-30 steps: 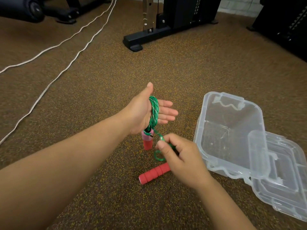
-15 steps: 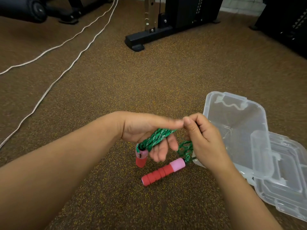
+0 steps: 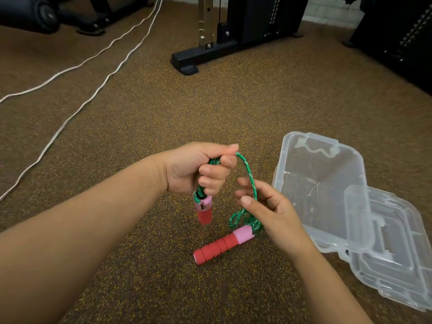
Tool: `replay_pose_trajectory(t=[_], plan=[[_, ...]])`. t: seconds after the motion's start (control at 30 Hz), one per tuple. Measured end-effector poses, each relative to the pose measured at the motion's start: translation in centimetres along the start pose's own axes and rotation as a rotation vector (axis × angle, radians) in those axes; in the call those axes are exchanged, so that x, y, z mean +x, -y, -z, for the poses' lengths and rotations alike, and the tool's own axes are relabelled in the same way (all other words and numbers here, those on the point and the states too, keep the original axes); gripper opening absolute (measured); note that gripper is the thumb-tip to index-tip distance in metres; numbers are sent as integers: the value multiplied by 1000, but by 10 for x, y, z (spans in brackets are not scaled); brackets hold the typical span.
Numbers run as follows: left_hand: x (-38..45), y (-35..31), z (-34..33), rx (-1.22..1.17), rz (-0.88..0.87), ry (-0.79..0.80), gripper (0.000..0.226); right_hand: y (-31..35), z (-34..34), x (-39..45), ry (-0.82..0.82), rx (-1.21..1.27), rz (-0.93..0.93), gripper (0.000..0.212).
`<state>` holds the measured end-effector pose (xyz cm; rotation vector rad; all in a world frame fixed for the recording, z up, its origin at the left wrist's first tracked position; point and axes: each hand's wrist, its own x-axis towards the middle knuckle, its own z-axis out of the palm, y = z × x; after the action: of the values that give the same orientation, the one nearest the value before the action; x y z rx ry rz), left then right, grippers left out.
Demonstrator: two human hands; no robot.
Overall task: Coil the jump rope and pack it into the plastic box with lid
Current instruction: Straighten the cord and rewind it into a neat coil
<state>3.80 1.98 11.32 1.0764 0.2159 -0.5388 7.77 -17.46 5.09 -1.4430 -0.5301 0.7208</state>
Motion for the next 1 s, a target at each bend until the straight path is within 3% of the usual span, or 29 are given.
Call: replay_pose_trajectory(t=[0.1, 0.3, 0.47, 0.53, 0.6, 0.67, 0.77, 0.87, 0.93, 1.0], plan=[[1, -4, 2, -42, -56, -47, 35, -5, -3, -1, -54, 22, -3, 33], [-1, -7, 6, -84, -106, -152, 31, -19, -12, 0, -424, 126, 27, 21], [-2, -10, 9, -124, -139, -259, 34, -32, -23, -6, -621, 138, 149, 23], [-2, -12, 10, -142, -159, -294, 38, -42, -25, -12, -549, -190, 282, 14], [-2, -15, 8, -150, -182, -311, 39, -60, -22, -17, -353, -566, 320, 28], [-2, -19, 6, -146, -208, -311, 39, -80, -15, -19, -146, -896, 200, 42], [-5, -23, 6, -137, -218, -277, 38, -95, -6, -23, 99, -1244, -83, 34], [-7, -21, 5, -94, -161, -204, 31, -89, -4, -19, 85, -1107, -163, 46], [-6, -15, 4, -42, -92, -157, 30, -75, -8, -11, -95, -889, -100, 65], [-3, -8, 3, -1, -3, -99, 30, -58, -14, -1, -282, -650, 12, 60]])
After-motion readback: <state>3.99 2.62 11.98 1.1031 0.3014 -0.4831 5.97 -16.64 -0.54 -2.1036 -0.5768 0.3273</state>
